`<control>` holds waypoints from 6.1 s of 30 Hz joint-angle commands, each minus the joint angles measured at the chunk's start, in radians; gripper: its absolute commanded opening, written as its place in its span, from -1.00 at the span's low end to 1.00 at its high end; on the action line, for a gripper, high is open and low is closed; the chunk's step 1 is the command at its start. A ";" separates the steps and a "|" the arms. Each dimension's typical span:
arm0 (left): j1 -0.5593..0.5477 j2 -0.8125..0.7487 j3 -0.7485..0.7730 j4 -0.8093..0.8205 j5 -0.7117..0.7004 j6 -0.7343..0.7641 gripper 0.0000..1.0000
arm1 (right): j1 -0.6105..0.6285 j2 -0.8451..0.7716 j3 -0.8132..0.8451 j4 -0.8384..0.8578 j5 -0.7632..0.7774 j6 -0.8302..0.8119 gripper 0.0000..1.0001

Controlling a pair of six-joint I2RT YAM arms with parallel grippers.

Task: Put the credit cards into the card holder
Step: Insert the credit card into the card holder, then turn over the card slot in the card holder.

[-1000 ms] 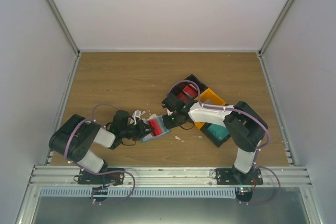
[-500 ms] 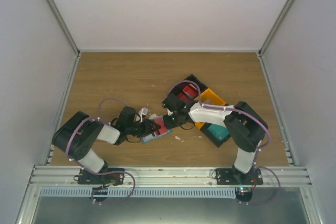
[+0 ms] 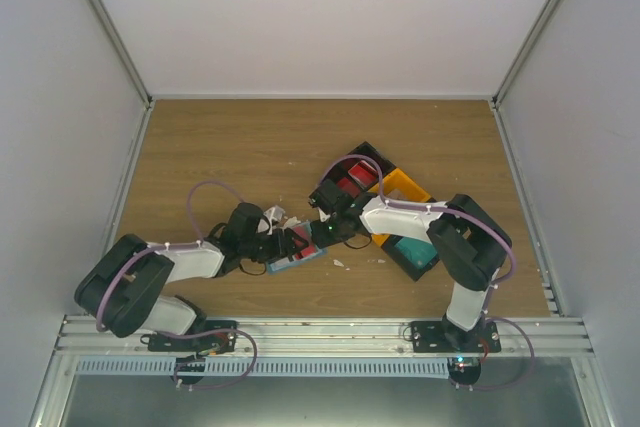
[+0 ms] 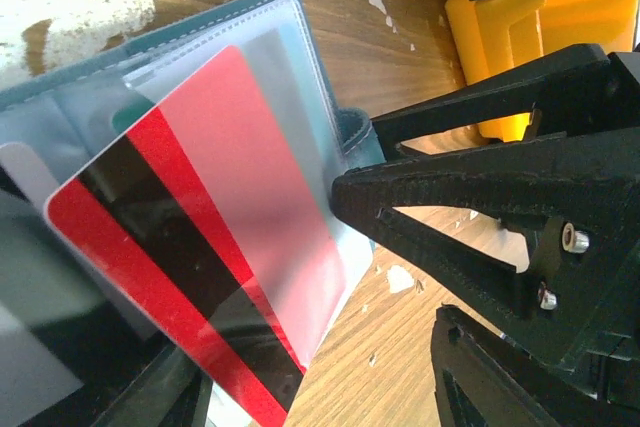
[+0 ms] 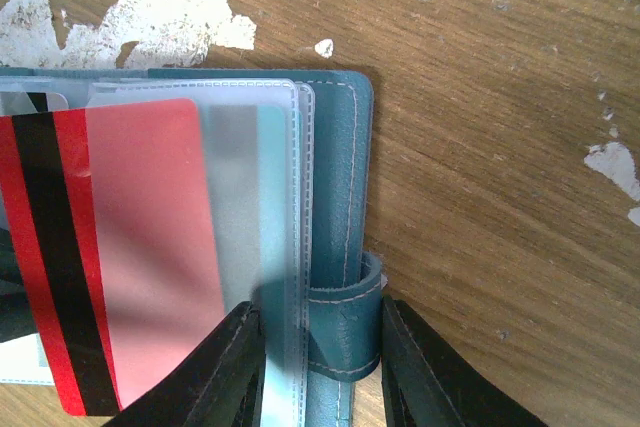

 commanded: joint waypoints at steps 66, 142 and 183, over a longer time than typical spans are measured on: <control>-0.019 -0.050 0.223 -0.550 -0.186 0.086 -0.32 | 0.015 0.015 -0.065 0.184 -0.254 0.072 -0.32; 0.273 -0.415 0.017 -0.627 -0.094 0.095 -0.28 | 0.154 0.202 0.198 -0.036 -0.082 0.076 -0.99; 0.166 0.034 0.207 -0.148 0.259 0.102 0.30 | -0.182 -0.376 -0.003 -0.039 0.010 -0.140 -0.05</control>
